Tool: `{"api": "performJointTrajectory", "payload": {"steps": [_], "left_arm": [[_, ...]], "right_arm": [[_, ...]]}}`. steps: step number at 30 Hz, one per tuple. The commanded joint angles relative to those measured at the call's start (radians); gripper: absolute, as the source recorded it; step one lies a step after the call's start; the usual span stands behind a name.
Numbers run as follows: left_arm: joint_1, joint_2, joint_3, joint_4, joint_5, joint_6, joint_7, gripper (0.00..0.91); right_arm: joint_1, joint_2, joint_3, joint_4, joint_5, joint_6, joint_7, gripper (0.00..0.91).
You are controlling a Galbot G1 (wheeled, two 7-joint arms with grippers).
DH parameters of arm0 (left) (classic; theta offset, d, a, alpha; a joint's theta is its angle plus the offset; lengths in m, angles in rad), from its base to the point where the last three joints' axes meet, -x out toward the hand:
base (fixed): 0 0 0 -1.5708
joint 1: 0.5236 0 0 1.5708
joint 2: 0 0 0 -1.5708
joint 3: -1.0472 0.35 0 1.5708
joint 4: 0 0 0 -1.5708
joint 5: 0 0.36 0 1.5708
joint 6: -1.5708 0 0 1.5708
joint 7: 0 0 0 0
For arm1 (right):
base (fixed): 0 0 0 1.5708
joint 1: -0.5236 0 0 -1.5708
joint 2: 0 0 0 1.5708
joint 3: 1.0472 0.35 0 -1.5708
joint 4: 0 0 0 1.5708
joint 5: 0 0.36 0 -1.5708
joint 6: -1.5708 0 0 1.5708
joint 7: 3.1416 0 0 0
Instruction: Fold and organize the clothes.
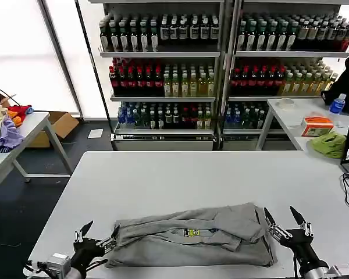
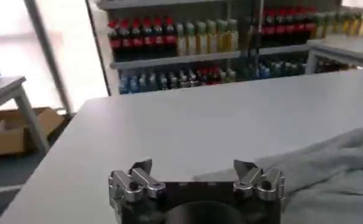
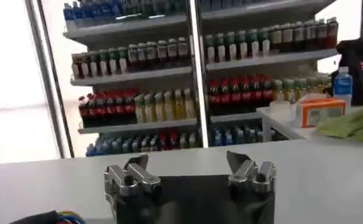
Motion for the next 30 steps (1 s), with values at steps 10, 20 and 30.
{"api": "performJointTrajectory", "payload": {"steps": [10, 20, 30], "left_arm": [[-0.09, -0.139, 0.245, 0.134, 0.027, -0.016, -0.197, 0.907], [-0.079, -0.154, 0.22, 0.173, 0.065, -0.056, -0.183, 0.443], [-0.073, -0.174, 0.235, 0.185, 0.062, -0.074, -0.167, 0.02]], "right_arm": [[-0.056, 0.022, -0.05, -0.032, -0.029, 0.109, -0.005, 0.907], [-0.049, 0.036, -0.057, -0.052, -0.012, 0.123, 0.004, 0.907], [-0.047, 0.036, -0.029, -0.041, 0.011, 0.122, 0.011, 0.907]]}}
